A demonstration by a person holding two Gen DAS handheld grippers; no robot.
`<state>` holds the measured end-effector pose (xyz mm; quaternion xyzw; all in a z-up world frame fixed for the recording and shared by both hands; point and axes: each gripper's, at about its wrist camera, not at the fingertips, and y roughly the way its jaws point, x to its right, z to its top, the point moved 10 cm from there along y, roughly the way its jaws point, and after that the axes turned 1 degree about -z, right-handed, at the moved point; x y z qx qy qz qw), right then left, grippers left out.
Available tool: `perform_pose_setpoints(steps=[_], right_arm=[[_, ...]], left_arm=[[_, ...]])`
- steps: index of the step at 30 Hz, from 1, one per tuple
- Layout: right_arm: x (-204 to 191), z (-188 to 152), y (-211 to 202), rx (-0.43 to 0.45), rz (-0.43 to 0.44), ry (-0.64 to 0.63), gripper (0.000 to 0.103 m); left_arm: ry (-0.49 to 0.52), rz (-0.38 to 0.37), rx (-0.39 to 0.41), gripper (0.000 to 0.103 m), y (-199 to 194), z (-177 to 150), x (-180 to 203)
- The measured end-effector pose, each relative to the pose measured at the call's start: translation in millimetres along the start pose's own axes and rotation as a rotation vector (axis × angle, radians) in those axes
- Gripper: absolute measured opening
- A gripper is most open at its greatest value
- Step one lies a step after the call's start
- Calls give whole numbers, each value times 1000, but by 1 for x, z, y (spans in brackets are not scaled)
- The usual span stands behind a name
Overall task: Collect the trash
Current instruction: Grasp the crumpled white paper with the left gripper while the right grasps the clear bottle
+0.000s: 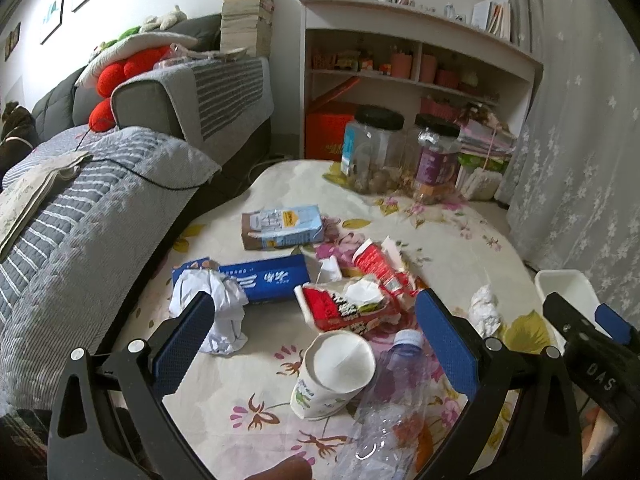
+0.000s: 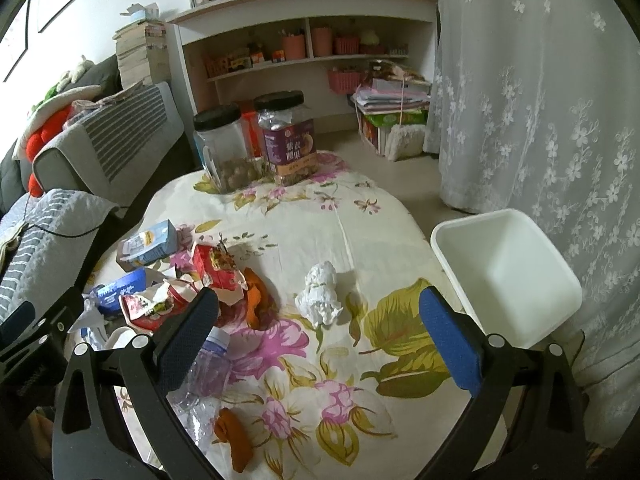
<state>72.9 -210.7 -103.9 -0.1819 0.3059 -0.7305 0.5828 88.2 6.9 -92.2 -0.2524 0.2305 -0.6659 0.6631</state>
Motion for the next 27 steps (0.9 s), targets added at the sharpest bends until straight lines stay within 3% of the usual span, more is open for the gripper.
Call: perform_pose_setpoints(steps=[10,15,22,27], right_arm=[[-10,-12,23,-148,40,-13,96],[-15,-13,30,-197,75,-7,96],[-24,-23,37,-250,118,-25,96],[-34,-29,36,-254,135,-81,96]], left_arm=[[-71,23,-217,97,40,-16,-30],[-97,27,-284,97,51,-12,-46],[-128,23,-438,97,84,-20,-68],[-196,31,-448,97,100,-23,-84]])
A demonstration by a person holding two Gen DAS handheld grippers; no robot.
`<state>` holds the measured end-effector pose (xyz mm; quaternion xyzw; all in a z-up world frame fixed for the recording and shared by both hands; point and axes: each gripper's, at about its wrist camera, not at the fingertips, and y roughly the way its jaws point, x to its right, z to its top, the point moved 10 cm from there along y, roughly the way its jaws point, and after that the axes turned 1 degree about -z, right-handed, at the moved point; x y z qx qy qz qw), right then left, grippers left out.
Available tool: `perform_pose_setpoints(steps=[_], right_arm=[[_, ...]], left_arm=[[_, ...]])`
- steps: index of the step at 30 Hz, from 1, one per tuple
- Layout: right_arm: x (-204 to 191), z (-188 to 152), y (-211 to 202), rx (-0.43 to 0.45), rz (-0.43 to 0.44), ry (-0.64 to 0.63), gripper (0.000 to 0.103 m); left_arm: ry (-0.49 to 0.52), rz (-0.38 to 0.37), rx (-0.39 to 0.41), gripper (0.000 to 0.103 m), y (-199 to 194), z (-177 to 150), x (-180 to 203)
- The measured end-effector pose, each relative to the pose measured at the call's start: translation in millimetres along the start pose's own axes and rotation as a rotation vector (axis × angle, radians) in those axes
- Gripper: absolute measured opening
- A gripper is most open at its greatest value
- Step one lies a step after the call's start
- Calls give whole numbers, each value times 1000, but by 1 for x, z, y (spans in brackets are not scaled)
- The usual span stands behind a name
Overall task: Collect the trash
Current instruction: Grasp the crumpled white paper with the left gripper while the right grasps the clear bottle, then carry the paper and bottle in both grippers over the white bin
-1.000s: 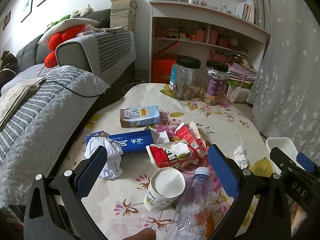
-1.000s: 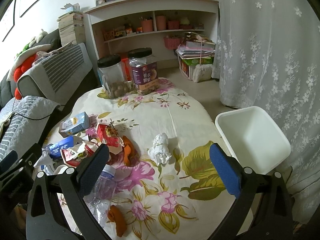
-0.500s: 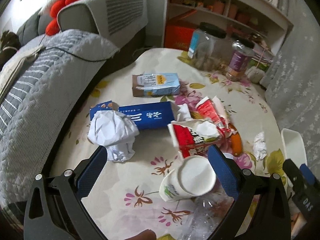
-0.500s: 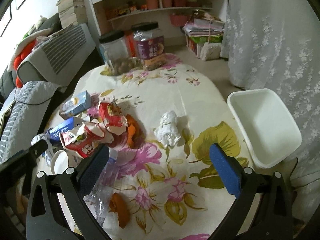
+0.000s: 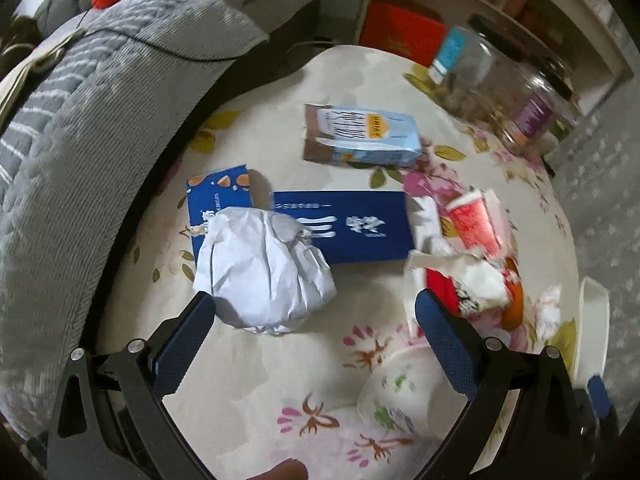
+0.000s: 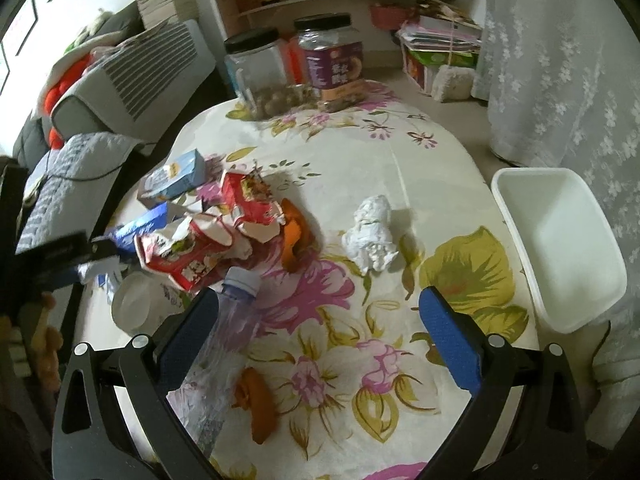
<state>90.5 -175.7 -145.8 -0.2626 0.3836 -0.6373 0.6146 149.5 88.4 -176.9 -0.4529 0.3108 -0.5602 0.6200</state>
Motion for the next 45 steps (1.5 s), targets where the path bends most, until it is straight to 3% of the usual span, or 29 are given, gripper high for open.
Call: perform_pose_setpoints(steps=[3,11,13,15,16,28,35,40,43,45], right_arm=[[-3,-3,4,-6,-9,-26,96],[-7,-9,12,-32,-5,-31,96],[-10,-12,15,-49,9,-25,96],[-14,-17,19,-69,17,-28,96],[-16,-19,21,-79,19,-30,96],[-62,-46,42,-210,120,-38,96],[-73,-54,49,-243,125,-55,96],[-74,-61,68,-286,122,-44,95],[-82,-61,76,-309,160,-52,59],[-84,-59,77,-308,174,-42,55]], left_arm=[[28,39,16,97,6,5,-3],[-27,3,-15,95,23,8,-8],[-38,-8,-21,82,27,8,-9],[-26,-8,-30,62,29,6,-8],[-19,-7,-32,60,29,6,-8],[-14,-87,46,57,-2,7,-1],[28,-88,110,57,-20,11,4],[54,-93,113,57,-22,7,11],[66,-97,116,57,-22,5,15],[80,-97,133,57,-26,5,18]])
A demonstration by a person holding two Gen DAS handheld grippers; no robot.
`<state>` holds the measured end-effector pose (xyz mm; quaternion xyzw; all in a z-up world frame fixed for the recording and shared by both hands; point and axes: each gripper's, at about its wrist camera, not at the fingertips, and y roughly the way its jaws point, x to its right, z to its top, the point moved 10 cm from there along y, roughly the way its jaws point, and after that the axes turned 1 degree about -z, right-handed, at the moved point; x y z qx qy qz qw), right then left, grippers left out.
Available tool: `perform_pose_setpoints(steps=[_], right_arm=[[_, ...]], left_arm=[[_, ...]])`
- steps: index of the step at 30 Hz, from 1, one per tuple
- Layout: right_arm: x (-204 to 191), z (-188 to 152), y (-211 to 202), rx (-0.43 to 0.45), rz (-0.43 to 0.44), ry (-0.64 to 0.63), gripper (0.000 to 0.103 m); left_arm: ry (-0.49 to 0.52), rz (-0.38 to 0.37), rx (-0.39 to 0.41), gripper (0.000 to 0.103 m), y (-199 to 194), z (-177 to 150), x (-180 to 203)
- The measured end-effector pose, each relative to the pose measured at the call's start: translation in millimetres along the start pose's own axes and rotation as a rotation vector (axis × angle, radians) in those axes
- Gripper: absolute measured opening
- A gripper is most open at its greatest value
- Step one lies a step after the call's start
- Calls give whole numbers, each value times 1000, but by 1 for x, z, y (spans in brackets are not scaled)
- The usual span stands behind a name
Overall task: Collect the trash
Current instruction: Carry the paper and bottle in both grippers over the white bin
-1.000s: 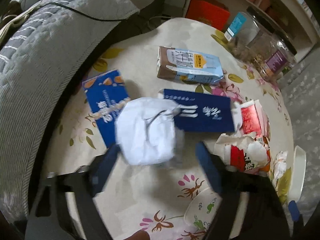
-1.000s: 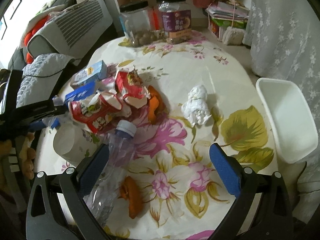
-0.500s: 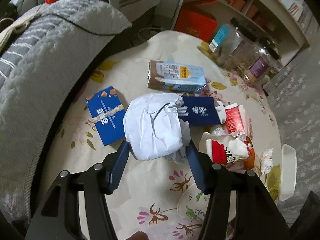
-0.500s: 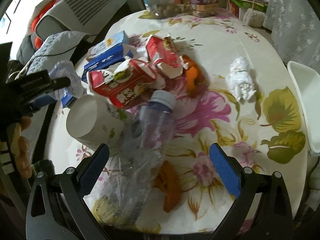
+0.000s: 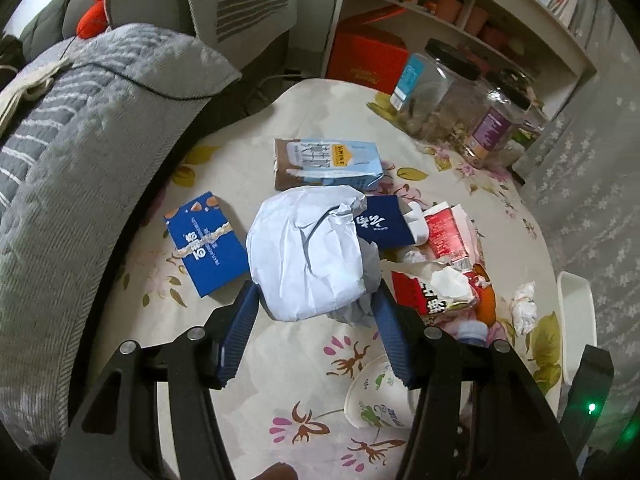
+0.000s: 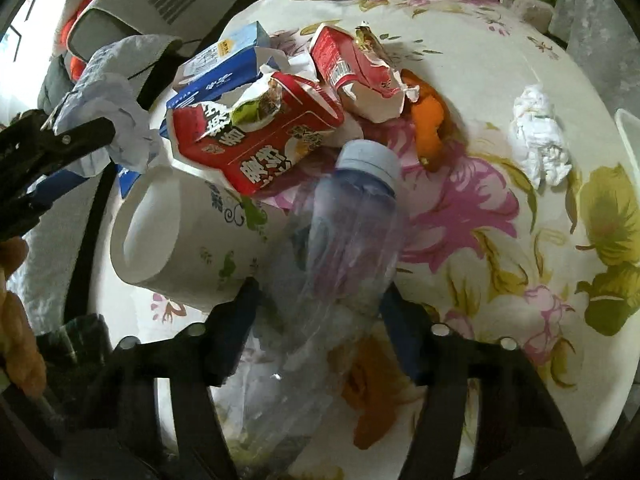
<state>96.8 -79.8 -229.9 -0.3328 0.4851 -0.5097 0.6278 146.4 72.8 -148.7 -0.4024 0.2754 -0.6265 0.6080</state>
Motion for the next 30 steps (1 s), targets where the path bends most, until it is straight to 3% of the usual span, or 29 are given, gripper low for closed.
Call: perform_pose_setpoints(steps=[12,23,30], right_arm=[[23,30,-61,202,-3,35,54],[97,47,-143,359,-52,93,55],[166,63,-196,434,-160,140,55]], left_arm=[[83,-32,91,57,-28,6,34],[200,-114,151,57,-55,1,107],[287,-174,142,57,-61,-11,171]])
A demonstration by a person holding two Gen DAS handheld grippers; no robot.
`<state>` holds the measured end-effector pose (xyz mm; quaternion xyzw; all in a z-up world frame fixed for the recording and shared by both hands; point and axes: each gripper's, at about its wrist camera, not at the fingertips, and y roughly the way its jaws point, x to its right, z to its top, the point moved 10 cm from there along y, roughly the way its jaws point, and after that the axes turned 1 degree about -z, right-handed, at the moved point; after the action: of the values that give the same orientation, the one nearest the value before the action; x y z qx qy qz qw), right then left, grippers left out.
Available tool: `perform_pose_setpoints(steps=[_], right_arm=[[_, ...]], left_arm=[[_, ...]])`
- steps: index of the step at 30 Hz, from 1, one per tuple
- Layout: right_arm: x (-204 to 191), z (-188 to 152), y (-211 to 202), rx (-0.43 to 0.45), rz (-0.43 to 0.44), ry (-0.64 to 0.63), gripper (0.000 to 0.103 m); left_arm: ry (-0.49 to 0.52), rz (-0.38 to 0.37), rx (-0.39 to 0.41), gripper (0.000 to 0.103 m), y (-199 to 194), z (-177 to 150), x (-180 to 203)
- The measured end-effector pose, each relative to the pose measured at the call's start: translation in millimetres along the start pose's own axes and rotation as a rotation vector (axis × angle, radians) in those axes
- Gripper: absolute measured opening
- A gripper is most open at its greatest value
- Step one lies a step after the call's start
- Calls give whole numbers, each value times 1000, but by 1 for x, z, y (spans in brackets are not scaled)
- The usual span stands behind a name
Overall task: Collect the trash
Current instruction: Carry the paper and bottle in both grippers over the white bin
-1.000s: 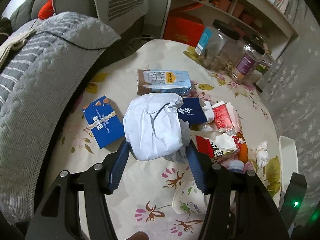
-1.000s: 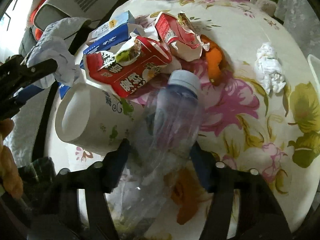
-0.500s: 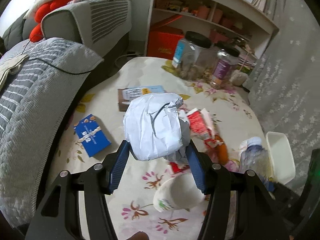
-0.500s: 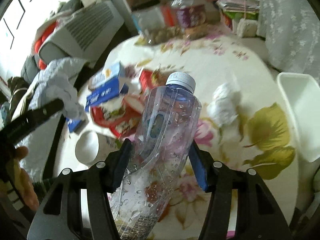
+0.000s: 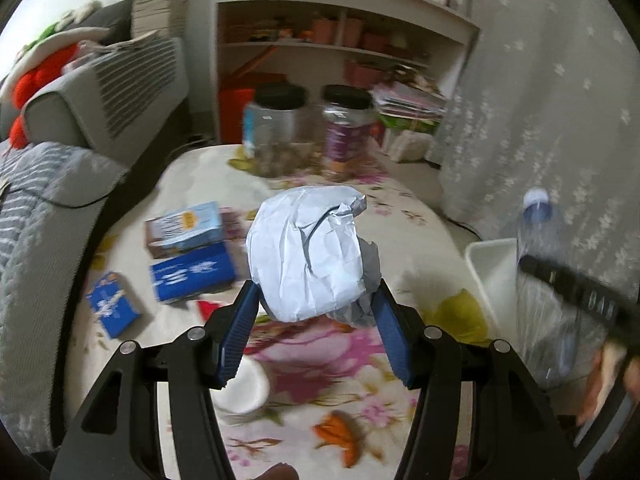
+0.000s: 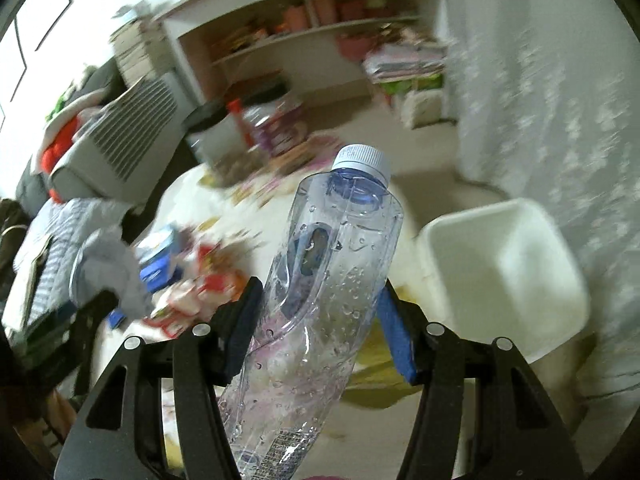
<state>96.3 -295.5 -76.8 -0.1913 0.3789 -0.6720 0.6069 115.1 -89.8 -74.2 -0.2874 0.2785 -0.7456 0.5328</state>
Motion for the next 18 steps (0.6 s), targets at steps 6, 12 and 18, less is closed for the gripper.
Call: perform_pose_setpoints(steps=[6,12,18], right_arm=[[83,41,-23,88,-71,112,55],[164,34,-27,127,-157,249,55],[232,30,-38,144,-248,335,55]], left_arm=[[49,-90,-23,57,13,10,71],[112,-192,-76,57,42,14,159],[169,-295,-136,58,75,5,249]])
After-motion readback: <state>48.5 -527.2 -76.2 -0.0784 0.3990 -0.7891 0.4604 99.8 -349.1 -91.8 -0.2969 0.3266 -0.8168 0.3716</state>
